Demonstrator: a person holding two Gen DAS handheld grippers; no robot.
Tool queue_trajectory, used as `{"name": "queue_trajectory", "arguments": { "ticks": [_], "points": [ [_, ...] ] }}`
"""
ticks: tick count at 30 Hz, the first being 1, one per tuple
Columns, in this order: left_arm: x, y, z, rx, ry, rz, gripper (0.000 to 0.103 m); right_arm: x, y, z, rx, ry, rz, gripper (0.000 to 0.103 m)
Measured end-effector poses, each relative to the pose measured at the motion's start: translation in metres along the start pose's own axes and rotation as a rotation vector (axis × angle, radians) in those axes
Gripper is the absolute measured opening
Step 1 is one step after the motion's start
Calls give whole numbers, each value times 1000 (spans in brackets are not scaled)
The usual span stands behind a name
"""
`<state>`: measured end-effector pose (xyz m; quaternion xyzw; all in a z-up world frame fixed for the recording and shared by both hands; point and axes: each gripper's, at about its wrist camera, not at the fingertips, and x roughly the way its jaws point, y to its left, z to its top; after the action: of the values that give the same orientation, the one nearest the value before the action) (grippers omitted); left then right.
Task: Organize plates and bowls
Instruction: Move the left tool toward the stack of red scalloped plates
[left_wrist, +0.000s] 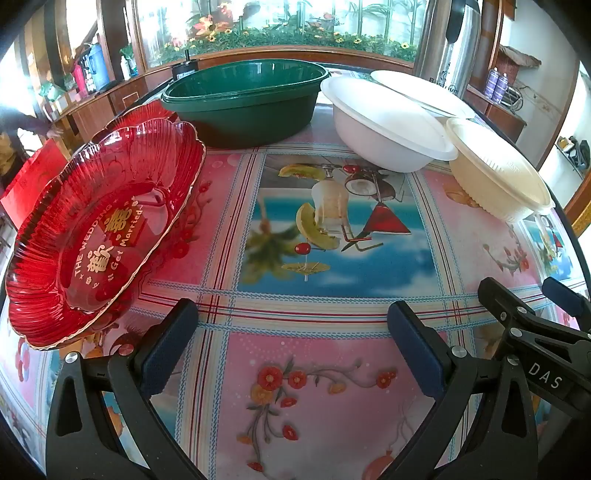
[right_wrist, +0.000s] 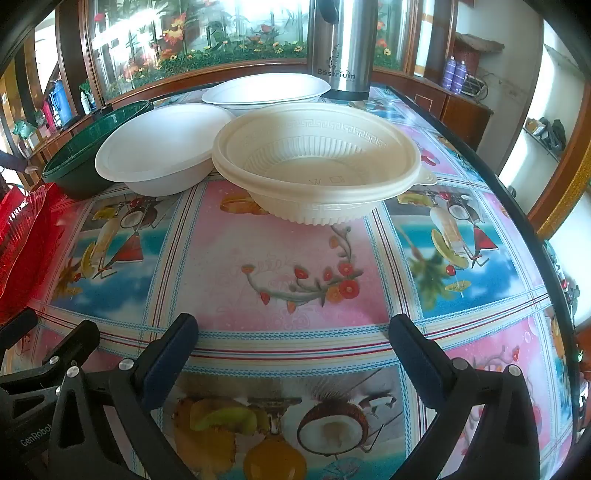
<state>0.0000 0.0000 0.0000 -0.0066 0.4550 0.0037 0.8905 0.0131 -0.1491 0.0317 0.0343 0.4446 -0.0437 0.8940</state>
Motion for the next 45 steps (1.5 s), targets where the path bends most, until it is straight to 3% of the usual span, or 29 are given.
{"name": "queue_trajectory", "arguments": {
  "ticks": [21, 35, 38, 45],
  "points": [
    [0, 0, 0, -3, 1, 3, 103, 1, 0, 1, 0, 1, -3, 103],
    [-28, 7, -29, -40, 17, 10, 103, -8, 0, -8, -43, 4, 29, 103],
    [-43, 13, -32, -71, -16, -16, 103, -17, -1, -10, -56, -9, 18, 103],
    [-87, 28, -40, -41, -126, -5, 103, -54, 5, -3, -88, -74, 46, 103]
  ]
}}
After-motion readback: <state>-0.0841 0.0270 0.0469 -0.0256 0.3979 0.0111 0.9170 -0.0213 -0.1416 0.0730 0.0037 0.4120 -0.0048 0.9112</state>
